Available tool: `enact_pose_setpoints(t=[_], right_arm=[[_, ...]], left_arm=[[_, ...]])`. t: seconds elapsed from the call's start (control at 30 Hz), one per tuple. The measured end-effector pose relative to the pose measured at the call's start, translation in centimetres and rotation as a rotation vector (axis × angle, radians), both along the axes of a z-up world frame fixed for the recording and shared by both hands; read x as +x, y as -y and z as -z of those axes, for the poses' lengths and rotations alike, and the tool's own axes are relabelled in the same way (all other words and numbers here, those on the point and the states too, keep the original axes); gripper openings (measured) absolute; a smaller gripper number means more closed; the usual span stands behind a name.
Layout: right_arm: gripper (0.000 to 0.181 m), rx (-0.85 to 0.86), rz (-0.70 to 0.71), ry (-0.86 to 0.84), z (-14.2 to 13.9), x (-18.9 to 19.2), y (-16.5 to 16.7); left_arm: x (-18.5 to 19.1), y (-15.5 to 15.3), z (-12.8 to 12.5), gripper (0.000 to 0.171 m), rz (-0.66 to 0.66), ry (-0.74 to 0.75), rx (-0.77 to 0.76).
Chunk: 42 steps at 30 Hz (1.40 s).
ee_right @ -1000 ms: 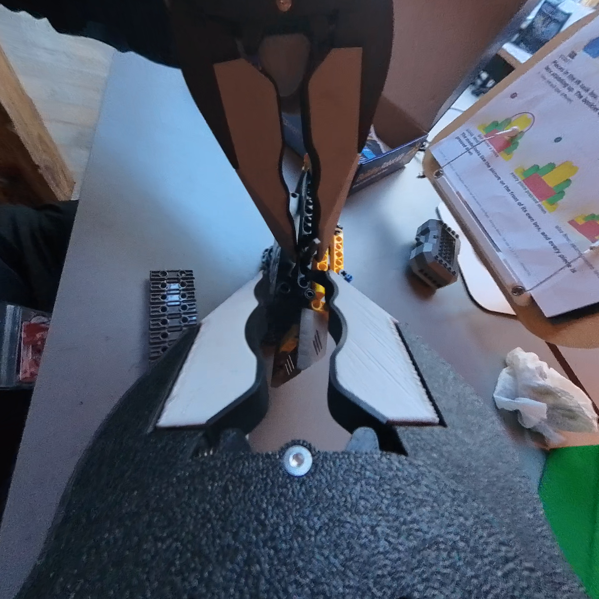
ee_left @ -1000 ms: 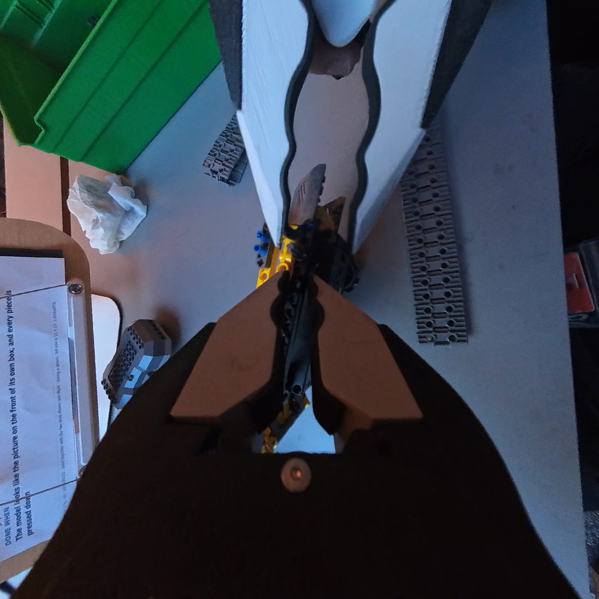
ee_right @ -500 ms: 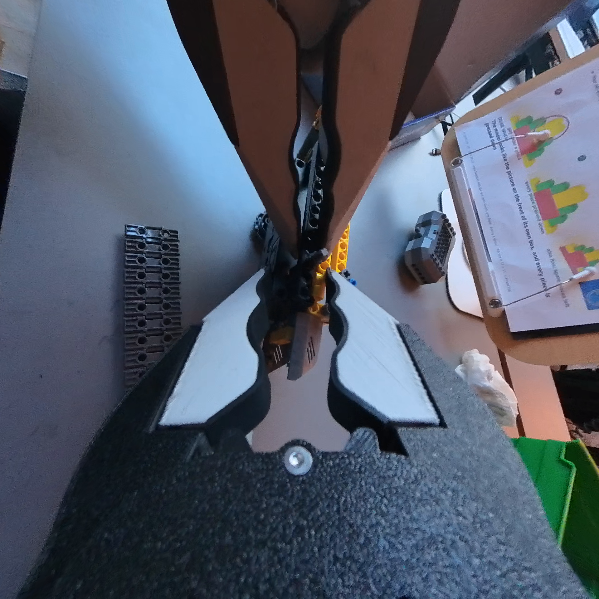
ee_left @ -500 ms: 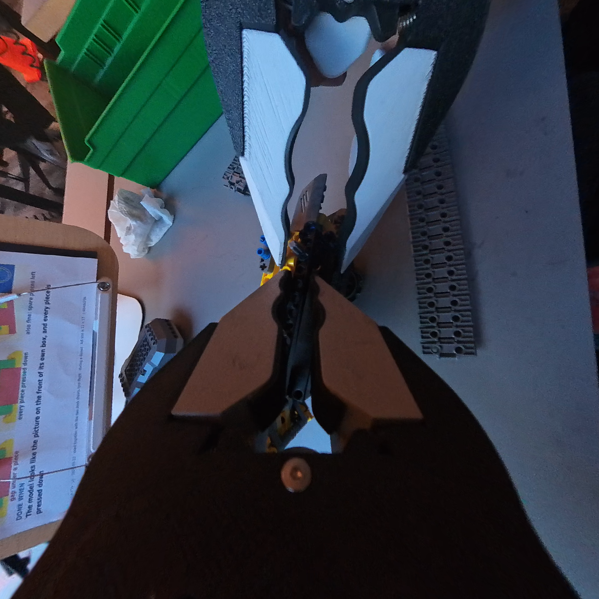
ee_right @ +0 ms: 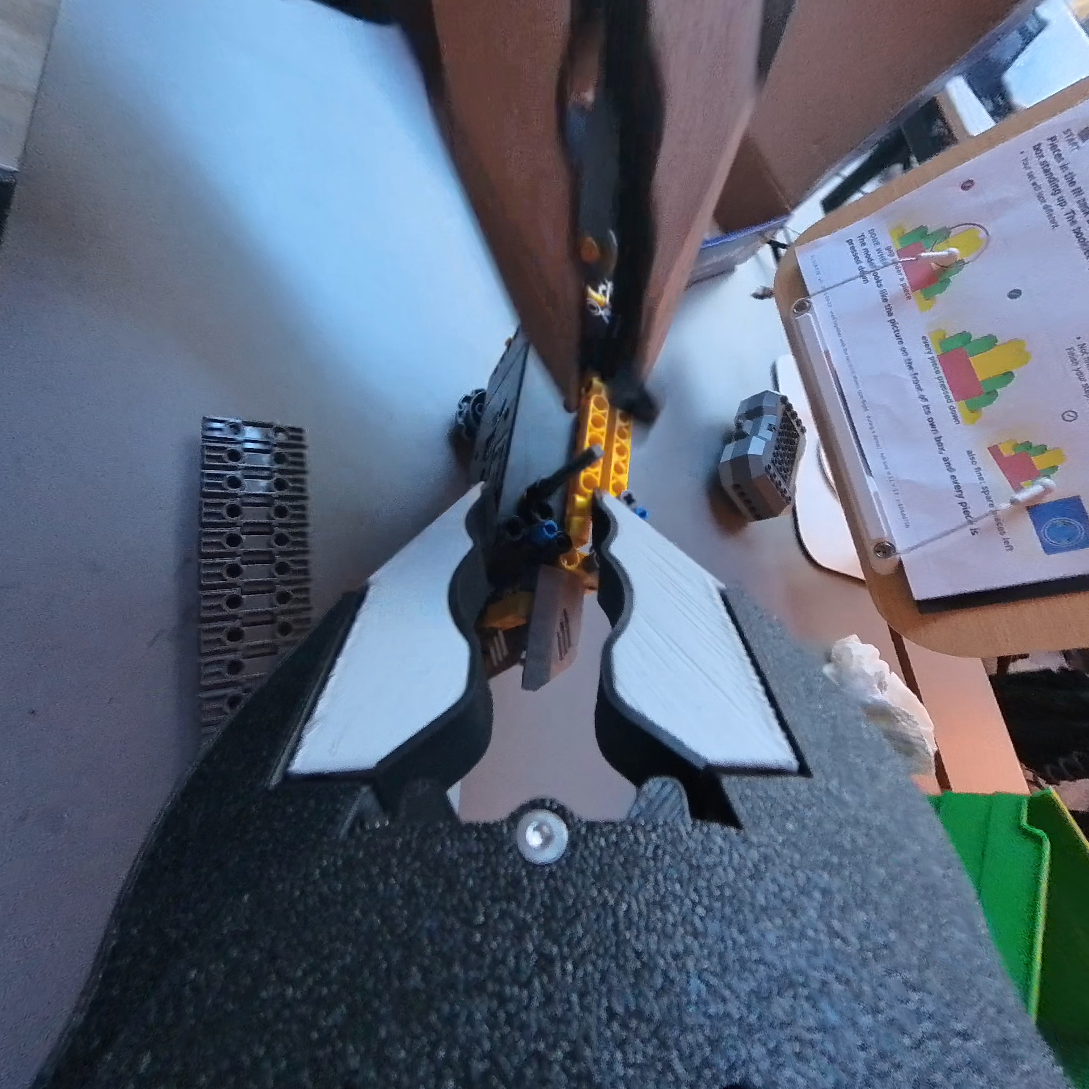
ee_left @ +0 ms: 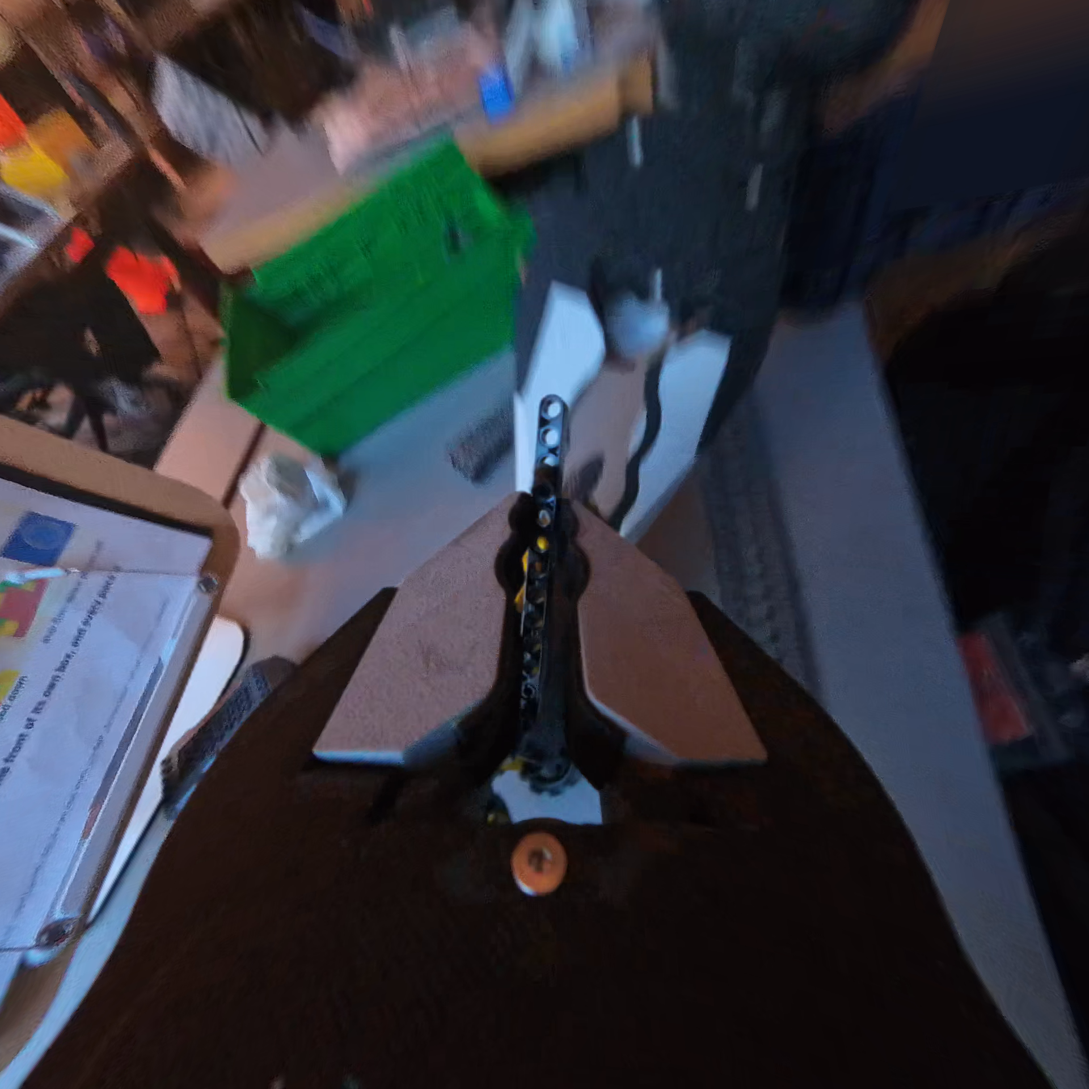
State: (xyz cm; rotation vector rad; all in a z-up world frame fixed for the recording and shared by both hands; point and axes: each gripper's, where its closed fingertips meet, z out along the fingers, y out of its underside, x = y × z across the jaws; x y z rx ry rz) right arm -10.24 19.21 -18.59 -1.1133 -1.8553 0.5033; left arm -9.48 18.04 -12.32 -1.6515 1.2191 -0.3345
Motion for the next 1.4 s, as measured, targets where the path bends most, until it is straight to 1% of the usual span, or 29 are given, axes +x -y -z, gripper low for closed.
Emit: enact_pose_setpoints(t=[0.03, 0.07, 0.1, 0.2, 0.3, 0.33, 0.4, 0.47, 0.53, 0.6, 0.67, 0.73, 0.8, 0.9, 0.97, 1.03, 1.07, 1.13, 1.2, 1.27, 1.33, 1.4], right_arm=[[0.029, -0.007, 0.016, -0.003, 0.0, 0.2, -0.5], [0.029, -0.012, 0.02, -0.008, -0.1, 0.2, -0.6], [0.028, -0.013, 0.014, -0.014, -0.2, 0.1, -0.5], [0.029, -0.023, -0.003, -0.038, -0.2, -0.7, 0.1], [0.026, -0.021, 0.022, -0.064, -0.3, -1.0, -0.7], [0.021, -0.003, 0.034, -0.07, -0.3, -1.0, -1.0], [0.023, 0.013, 0.042, -0.074, -0.2, -1.1, -1.3], [0.024, 0.011, 0.032, -0.074, -0.1, -1.1, -1.3], [0.026, -0.011, 0.025, -0.069, 0.0, -1.1, -1.5], [0.033, -0.077, -0.004, -0.063, 0.0, -0.9, -1.4], [0.027, -0.152, -0.019, -0.092, -0.5, -0.5, -1.8], [0.028, -0.235, -0.028, -0.15, -1.9, 0.4, -2.4], [0.029, -0.283, -0.014, -0.221, -3.8, 2.1, -3.6], [0.023, -0.305, 0.137, -0.315, -6.1, 6.2, -8.0], [0.022, -0.341, 0.24, -0.333, -6.3, 9.1, -10.6], [0.022, -0.38, 0.34, -0.303, -5.2, 11.6, -12.5], [0.024, -0.391, 0.381, -0.283, -4.4, 12.7, -13.0], [0.023, -0.395, 0.447, -0.26, -3.1, 14.6, -13.7], [0.018, -0.419, 0.503, -0.239, -1.5, 15.9, -14.0], [0.018, -0.453, 0.572, -0.176, 0.9, 16.7, -14.4], [0.013, -0.467, 0.659, -0.117, 3.3, 17.0, -15.2], [0.016, -0.5, 0.661, -0.067, 5.3, 16.0, -14.8]], left_arm=[[-0.6, -0.1, -2.4, 0.006, -0.012, 0.071, 0.006], [-1.6, -0.6, -3.3, 0.006, -0.048, 0.016, 0.054], [-2.4, -0.9, -3.2, 0.006, -0.073, -0.072, 0.083], [-2.1, -0.5, -1.7, 0.007, -0.035, -0.141, 0.017], [-2.2, -0.5, 0.2, 0.007, -0.033, -0.214, -0.018], [-2.2, -0.4, 0.5, 0.007, -0.031, -0.229, -0.018], [-2.3, 0.1, 1.1, 0.007, -0.014, -0.262, -0.03], [-2.7, 0.2, 1.5, 0.007, -0.027, -0.306, -0.018], [-3.0, 0.6, 2.2, 0.007, -0.032, -0.321, -0.042], [-3.2, 1.2, 3.2, 0.007, -0.032, -0.315, -0.081], [-3.2, 1.8, 4.4, 0.007, -0.031, -0.312, -0.115], [-3.0, 2.8, 6.0, 0.008, -0.009, -0.31, -0.151], [-2.6, 3.7, 7.9, 0.008, -0.005, -0.286, -0.203], [-2.5, 4.4, 11.1, 0.008, -0.012, -0.26, -0.288], [-3.2, 4.2, 13.2, 0.008, -0.049, -0.284, -0.335], [-3.6, 4.1, 14.4, 0.008, -0.057, -0.279, -0.367], [-3.5, 4.0, 14.5, 0.008, -0.054, -0.257, -0.373], [-3.4, 4.0, 14.7, 0.008, -0.051, -0.233, -0.39], [-3.6, 3.7, 15.1, 0.008, -0.061, -0.243, -0.389], [-3.4, 3.4, 15.2, 0.008, -0.056, -0.232, -0.369], [-3.2, 3.1, 15.2, 0.008, -0.052, -0.217, -0.364], [-2.8, 2.6, 15.2, 0.008, -0.057, -0.19, -0.369]])
